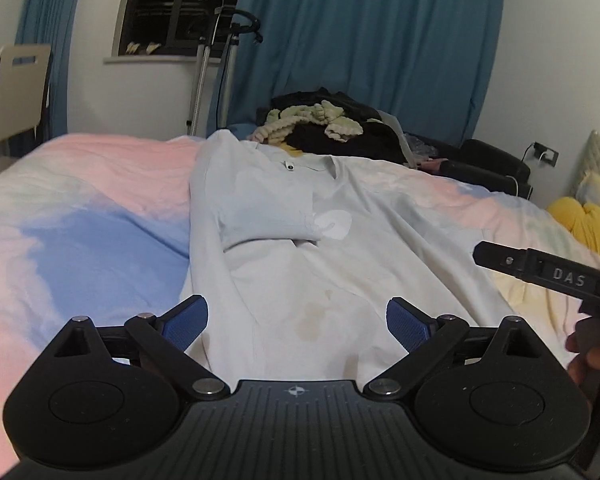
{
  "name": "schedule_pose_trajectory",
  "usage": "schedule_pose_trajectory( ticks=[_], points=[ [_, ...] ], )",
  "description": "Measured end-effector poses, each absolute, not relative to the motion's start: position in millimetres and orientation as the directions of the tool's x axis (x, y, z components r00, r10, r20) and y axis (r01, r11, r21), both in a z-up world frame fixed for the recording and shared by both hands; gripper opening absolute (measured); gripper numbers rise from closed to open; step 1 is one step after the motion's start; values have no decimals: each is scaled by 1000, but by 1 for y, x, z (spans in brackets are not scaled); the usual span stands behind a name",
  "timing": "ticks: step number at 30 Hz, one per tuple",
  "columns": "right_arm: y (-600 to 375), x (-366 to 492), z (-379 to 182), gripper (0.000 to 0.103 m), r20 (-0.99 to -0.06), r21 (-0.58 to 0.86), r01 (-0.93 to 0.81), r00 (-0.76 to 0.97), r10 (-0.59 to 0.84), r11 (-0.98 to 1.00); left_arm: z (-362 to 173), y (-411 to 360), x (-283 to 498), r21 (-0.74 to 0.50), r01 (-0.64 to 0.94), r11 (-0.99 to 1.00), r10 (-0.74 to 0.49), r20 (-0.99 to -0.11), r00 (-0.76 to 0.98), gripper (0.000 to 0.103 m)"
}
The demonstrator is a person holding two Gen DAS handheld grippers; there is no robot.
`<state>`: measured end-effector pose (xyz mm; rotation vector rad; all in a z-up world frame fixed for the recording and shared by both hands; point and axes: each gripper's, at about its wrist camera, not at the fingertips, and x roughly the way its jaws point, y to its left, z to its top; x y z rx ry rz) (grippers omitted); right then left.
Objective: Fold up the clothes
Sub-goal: 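Open the left gripper and lift it away from the shirt, then grasp the remaining sleeve side with the right gripper and fold it over the body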
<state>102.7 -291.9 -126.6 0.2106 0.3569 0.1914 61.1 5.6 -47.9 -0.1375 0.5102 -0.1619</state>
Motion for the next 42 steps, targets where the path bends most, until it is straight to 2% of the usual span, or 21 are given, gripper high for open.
schedule_pose_trajectory(
  ticks=[3,8,11,15,16,24,26,29,30,31,32,34,36,37,41,42],
  points=[
    [-306,114,-128,92,-308,292,-108,930,200,950,-50,3,59,-192,136,972,-214,-483,849,98],
    [-358,144,-137,92,-333,479,18,929,163,877,-48,6,65,-188,154,970,-229,-493,839,98],
    [-403,153,-155,92,-359,663,125,918,167,738,-39,19,70,-222,135,966,-228,-477,849,98],
    [-432,170,-192,92,-363,870,202,881,305,450,-29,35,76,-245,96,965,-202,-456,866,98],
    [-433,174,-200,92,-356,893,211,872,337,398,-28,39,76,-254,92,963,-203,-455,867,98],
    [-422,219,-193,92,-420,850,250,854,308,464,-29,75,88,-359,99,928,-262,-441,859,98],
    [-421,233,-192,86,-451,819,275,851,269,504,-30,85,90,-372,87,924,-257,-439,861,98],
    [-421,250,-196,63,-510,775,352,839,190,525,-31,100,94,-391,68,918,-250,-437,864,98],
    [-420,254,-194,44,-528,749,376,836,148,545,-31,105,95,-397,62,916,-248,-436,865,98],
    [-418,260,-188,15,-537,718,383,836,111,581,-31,111,96,-403,56,913,-245,-435,866,98],
    [-417,266,-182,6,-544,685,391,836,74,615,-32,116,97,-409,50,911,-243,-435,867,98],
    [-413,276,-166,5,-523,650,387,852,16,654,-29,123,94,-396,25,918,-205,-420,884,98],
    [-399,285,-138,4,-448,636,321,894,-3,702,-21,128,87,-339,-9,941,-130,-384,914,98],
    [-389,290,-123,4,-410,617,280,912,-3,735,-20,132,85,-349,-18,937,-123,-377,918,98],
    [-317,318,-71,4,-316,451,70,945,86,890,-16,149,81,-419,-43,907,-119,-352,928,98],
    [-290,321,-68,4,-323,393,11,938,127,919,-16,152,81,-427,-52,903,-114,-354,928,98]
  ],
)
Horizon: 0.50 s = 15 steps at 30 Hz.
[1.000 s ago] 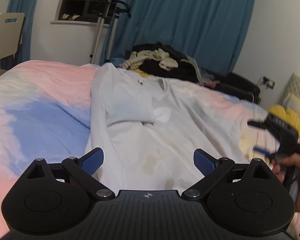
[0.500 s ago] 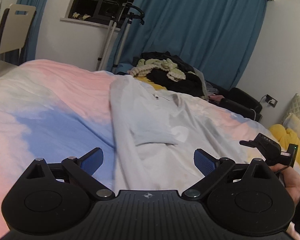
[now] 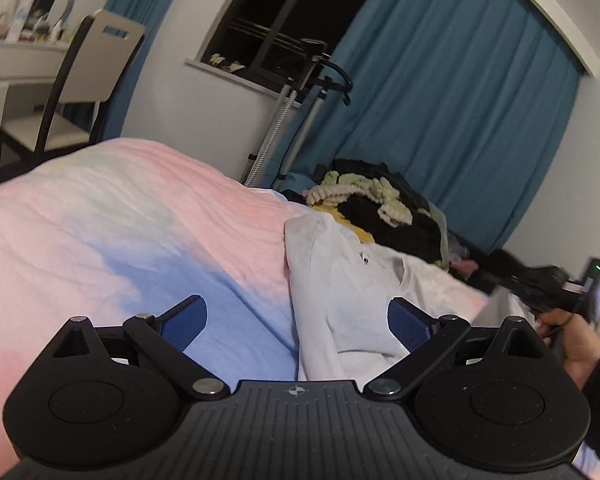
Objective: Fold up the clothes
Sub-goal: 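Grasp the remaining sleeve side with the right gripper and fold it over the body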
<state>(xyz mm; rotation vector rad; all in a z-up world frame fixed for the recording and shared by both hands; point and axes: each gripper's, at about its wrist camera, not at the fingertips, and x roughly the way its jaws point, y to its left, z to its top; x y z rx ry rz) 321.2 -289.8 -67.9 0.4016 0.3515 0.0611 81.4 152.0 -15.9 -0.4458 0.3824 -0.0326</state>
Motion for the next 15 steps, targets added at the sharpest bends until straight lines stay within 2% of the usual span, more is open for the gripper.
schedule_pose_trajectory(
  ticks=[4,8,10,12,13,15],
  points=[
    [-183,326,-75,4,-395,187,-235,871,292,954,-18,154,83,-430,-56,901,-114,-360,926,98],
    [-116,327,-116,5,-520,111,-366,771,368,924,-22,152,84,-424,-50,904,-121,-366,923,98],
    [-103,326,-135,14,-568,121,-380,731,378,917,-24,152,85,-422,-47,906,-125,-370,921,98],
    [-100,320,-140,42,-576,135,-395,715,396,909,-25,151,86,-419,-43,907,-128,-373,919,98],
    [-103,315,-137,47,-564,144,-403,717,410,904,-26,151,87,-417,-42,908,-130,-374,918,98],
    [-111,300,-127,49,-546,146,-416,723,424,898,-28,150,88,-415,-38,909,-134,-378,916,98]
  ],
)
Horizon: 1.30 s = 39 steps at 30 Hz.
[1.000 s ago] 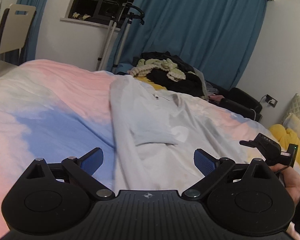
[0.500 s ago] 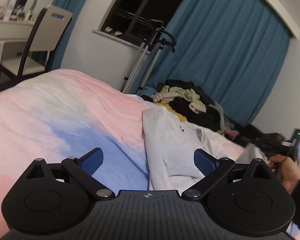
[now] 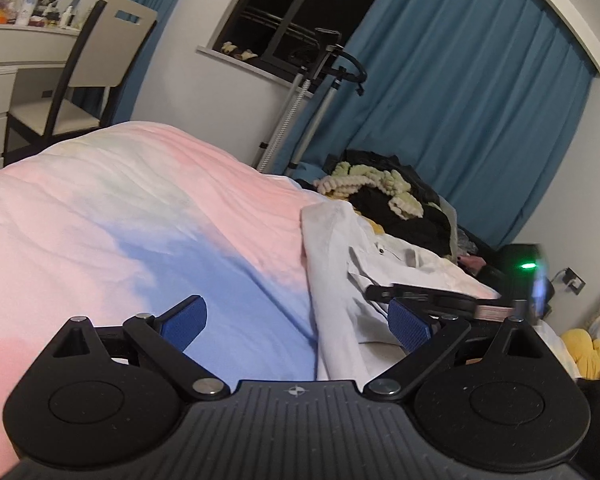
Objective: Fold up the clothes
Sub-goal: 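Grasp the remaining sleeve side with the right gripper and fold it over the body, then open the right gripper and release the folded side onto the shirt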
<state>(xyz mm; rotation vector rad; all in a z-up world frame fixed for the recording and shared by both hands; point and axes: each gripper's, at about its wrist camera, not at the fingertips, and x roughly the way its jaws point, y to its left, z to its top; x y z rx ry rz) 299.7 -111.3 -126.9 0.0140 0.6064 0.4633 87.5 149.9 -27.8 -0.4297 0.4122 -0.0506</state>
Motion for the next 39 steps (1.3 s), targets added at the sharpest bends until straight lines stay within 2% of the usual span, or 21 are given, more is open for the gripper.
schedule_pose_trajectory(
  ticks=[8,12,21,25,29,31,35,39],
  points=[
    [-199,146,-90,49,-493,102,-334,801,339,937,-36,130,94,-411,30,911,-204,-388,899,98],
    [-261,77,-93,49,-456,187,-245,836,305,951,-38,108,94,-393,88,915,-255,-397,881,98],
    [-324,23,-88,51,-327,303,-140,914,241,942,-46,39,62,-362,250,898,-396,-418,817,98],
    [-344,15,-82,59,-276,332,-113,938,211,936,-51,3,45,-423,362,831,-537,-438,721,98],
    [-367,9,-81,59,-252,367,-71,952,172,928,-61,-37,36,-499,453,739,-668,-449,594,96],
    [-381,2,-78,61,-220,391,-57,963,153,919,-67,-58,36,-536,474,699,-712,-452,538,92],
    [-397,1,-77,62,-200,380,-19,974,103,925,-82,-90,34,-561,483,672,-739,-467,486,81],
    [-404,5,-80,63,-215,410,-26,969,124,912,-99,-113,38,-553,481,680,-733,-509,451,80]
  ],
)
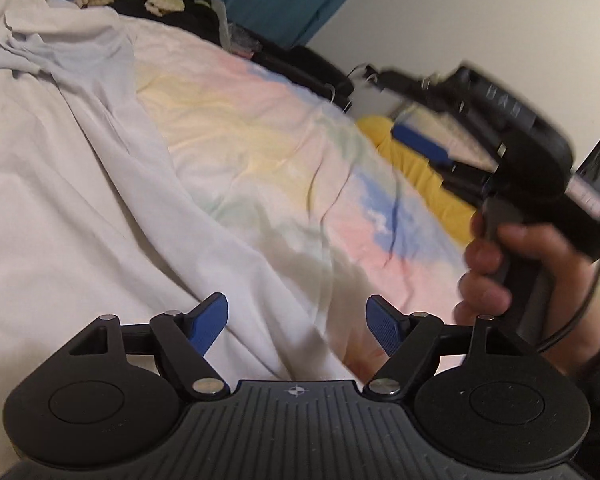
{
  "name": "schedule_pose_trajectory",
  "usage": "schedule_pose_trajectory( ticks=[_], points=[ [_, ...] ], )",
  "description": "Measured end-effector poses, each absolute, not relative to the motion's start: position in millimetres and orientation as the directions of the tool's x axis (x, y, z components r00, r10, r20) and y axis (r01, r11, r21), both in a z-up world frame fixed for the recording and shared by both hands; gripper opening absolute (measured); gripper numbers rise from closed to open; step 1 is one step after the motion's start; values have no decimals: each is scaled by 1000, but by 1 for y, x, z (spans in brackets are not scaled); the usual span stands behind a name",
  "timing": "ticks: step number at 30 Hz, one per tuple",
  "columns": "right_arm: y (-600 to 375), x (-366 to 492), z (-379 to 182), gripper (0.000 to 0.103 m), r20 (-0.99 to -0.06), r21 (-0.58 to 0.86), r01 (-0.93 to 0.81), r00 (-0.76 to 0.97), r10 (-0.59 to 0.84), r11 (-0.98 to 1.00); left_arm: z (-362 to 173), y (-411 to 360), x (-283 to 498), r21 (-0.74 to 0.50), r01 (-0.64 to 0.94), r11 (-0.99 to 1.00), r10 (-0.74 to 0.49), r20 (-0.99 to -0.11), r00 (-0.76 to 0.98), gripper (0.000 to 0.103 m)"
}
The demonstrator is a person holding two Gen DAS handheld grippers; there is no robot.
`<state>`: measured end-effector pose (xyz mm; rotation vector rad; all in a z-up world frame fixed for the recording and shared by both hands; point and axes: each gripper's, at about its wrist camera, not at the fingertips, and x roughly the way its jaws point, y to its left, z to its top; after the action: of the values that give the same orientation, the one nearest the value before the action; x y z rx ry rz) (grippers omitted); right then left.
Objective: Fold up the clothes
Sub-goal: 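Open the right gripper and release the folded side onto the shirt, then grasp the T-shirt hem with the left gripper while the right gripper grasps beside it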
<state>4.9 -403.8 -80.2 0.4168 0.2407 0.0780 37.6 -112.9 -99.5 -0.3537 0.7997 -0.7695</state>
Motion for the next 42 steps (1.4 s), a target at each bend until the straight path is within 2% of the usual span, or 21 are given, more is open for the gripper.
schedule_pose_trajectory(
  ticks=[6,12,13,14,16,17,20,27,29,34,37,39,40,41,42],
  points=[
    [-391,14,-86,67,-239,384,-54,959,155,922,-120,-137,46,-485,485,727,-681,-598,423,80],
    [-379,24,-95,67,-282,363,-32,949,143,931,-132,-142,56,-464,490,738,-665,-625,409,80],
    [-378,25,-97,67,-283,364,-31,948,142,931,-130,-140,55,-460,486,743,-659,-628,413,71],
    [-378,25,-97,67,-280,366,-28,950,139,930,-129,-138,55,-455,482,749,-653,-632,418,47],
    [-380,25,-98,67,-271,377,-19,954,130,926,-127,-131,57,-481,460,747,-659,-631,410,23],
    [-382,24,-98,67,-265,385,-15,956,126,923,-122,-123,57,-513,438,738,-671,-620,406,16],
    [-385,21,-98,67,-250,396,-1,962,108,918,-109,-101,55,-599,377,706,-707,-582,401,12],
    [-385,17,-96,67,-229,402,-8,967,110,915,-61,-44,40,-672,355,650,-752,-500,429,12],
    [-382,19,-98,67,-241,396,-17,963,122,918,-55,-28,34,-649,357,672,-733,-514,446,12],
    [-374,28,-109,67,-301,428,-58,932,203,902,-73,6,28,-532,307,789,-609,-613,503,12],
    [-371,31,-118,68,-366,473,-58,895,256,879,-80,20,29,-553,262,791,-598,-610,519,13],
    [-369,33,-126,68,-410,499,-54,865,291,865,-73,25,23,-523,265,810,-571,-602,558,16],
    [-365,32,-128,70,-431,499,-58,849,306,864,-69,27,21,-511,265,818,-559,-597,576,22],
    [-362,32,-130,72,-451,499,-61,834,319,865,-66,28,19,-499,265,825,-548,-594,588,39],
    [-358,31,-131,75,-464,490,-62,826,320,870,-63,29,14,-471,262,842,-523,-598,607,50]
  ],
)
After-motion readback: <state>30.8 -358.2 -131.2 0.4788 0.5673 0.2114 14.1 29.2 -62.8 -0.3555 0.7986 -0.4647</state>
